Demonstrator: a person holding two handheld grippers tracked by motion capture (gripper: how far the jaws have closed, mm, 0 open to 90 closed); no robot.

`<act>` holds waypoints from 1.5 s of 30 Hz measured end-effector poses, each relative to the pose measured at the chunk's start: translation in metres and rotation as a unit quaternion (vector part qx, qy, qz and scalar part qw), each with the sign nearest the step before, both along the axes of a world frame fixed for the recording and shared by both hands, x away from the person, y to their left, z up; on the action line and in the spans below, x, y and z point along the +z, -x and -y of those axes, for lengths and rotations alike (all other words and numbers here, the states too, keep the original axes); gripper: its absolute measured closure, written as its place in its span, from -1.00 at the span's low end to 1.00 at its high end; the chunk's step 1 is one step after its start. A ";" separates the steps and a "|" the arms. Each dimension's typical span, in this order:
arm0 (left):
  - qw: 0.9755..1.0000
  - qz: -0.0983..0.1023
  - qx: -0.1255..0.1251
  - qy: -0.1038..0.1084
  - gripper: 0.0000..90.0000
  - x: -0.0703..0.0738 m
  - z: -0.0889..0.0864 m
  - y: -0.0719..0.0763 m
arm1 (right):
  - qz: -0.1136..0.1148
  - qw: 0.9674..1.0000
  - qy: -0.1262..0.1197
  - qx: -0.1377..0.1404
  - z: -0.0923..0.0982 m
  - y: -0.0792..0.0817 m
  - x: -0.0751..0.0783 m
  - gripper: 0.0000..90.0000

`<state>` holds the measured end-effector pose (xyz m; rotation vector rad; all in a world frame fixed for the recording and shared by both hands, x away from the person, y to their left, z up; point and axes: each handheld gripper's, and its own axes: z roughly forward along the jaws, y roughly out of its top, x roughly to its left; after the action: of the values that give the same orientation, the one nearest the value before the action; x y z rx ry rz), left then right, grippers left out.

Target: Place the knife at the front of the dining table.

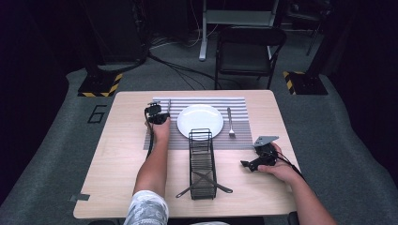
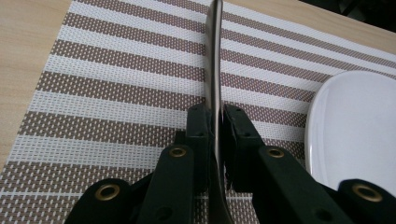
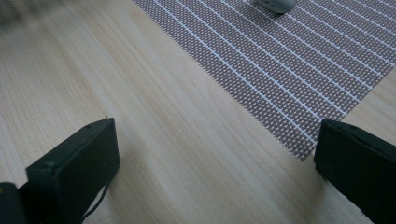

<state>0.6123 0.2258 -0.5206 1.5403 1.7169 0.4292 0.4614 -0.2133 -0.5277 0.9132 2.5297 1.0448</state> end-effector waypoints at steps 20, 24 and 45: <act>0.999 0.026 -0.019 0.025 0.21 0.037 -0.017 0.018 | 0.000 1.000 0.000 0.000 0.000 0.000 0.000 -1.00; 0.999 0.035 -0.031 0.023 0.17 0.047 -0.021 0.025 | 0.000 1.000 0.000 0.000 0.000 0.000 0.000 -1.00; 0.993 0.077 -0.083 0.013 0.07 0.101 -0.022 0.059 | 0.000 1.000 0.000 0.000 0.000 0.000 0.000 -1.00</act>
<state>0.5530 0.2479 -0.4195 1.5741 1.4590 0.4277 0.4613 -0.2133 -0.5277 0.9135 2.5296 1.0441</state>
